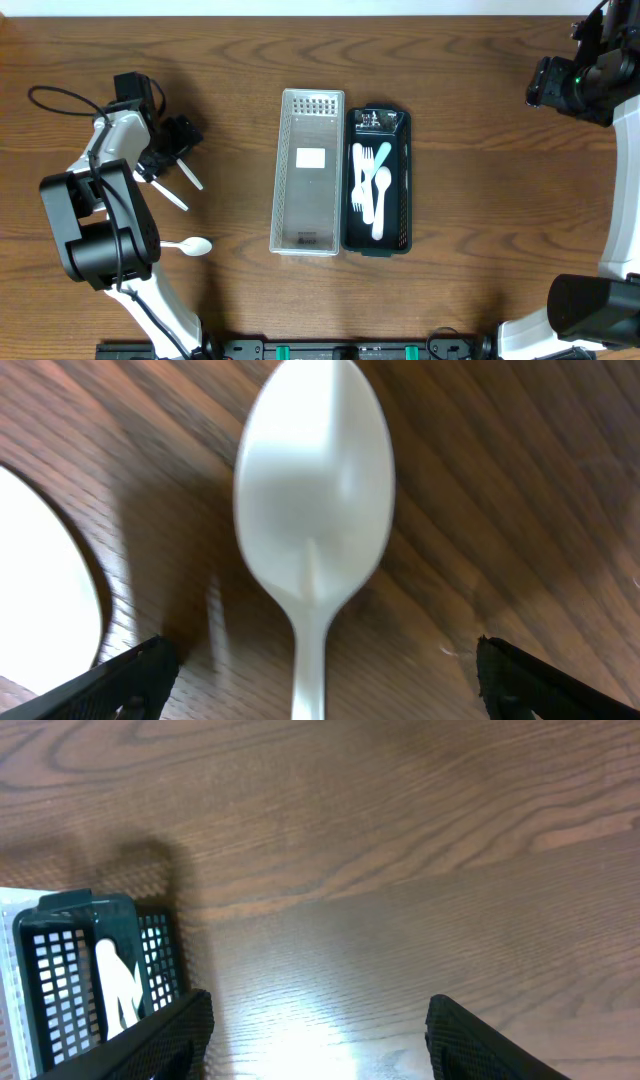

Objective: Pack container
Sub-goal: 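Lower the left gripper onto a white spoon and grasp its handle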

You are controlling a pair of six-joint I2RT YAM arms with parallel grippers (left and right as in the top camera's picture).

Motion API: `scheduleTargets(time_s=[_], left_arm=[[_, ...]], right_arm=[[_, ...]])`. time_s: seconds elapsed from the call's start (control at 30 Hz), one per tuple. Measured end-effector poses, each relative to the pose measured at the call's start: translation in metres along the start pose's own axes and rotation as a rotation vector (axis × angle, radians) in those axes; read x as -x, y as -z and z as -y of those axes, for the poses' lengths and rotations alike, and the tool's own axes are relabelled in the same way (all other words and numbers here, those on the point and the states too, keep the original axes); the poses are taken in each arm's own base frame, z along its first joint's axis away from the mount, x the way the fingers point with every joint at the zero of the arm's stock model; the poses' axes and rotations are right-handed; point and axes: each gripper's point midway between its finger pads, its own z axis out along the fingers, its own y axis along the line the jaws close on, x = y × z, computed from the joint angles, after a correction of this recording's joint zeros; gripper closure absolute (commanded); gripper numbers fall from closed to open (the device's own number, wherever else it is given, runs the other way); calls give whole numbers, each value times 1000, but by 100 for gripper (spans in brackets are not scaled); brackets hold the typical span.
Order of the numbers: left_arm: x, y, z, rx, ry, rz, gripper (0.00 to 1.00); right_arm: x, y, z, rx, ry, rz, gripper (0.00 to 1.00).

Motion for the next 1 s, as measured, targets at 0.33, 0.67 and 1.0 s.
scheduleTargets(time_s=[0.33,0.67,1.0], left_arm=[[1,1,-4,-2,12,-4,2],[0,1,-4,10,1,-3,2],[-10,-1,3,66,-139,-5,2]], right_arm=[[0,0,0,0,0,0,29],[0,0,0,0,-3,0,29],[0,0,0,0,-4,0,29]])
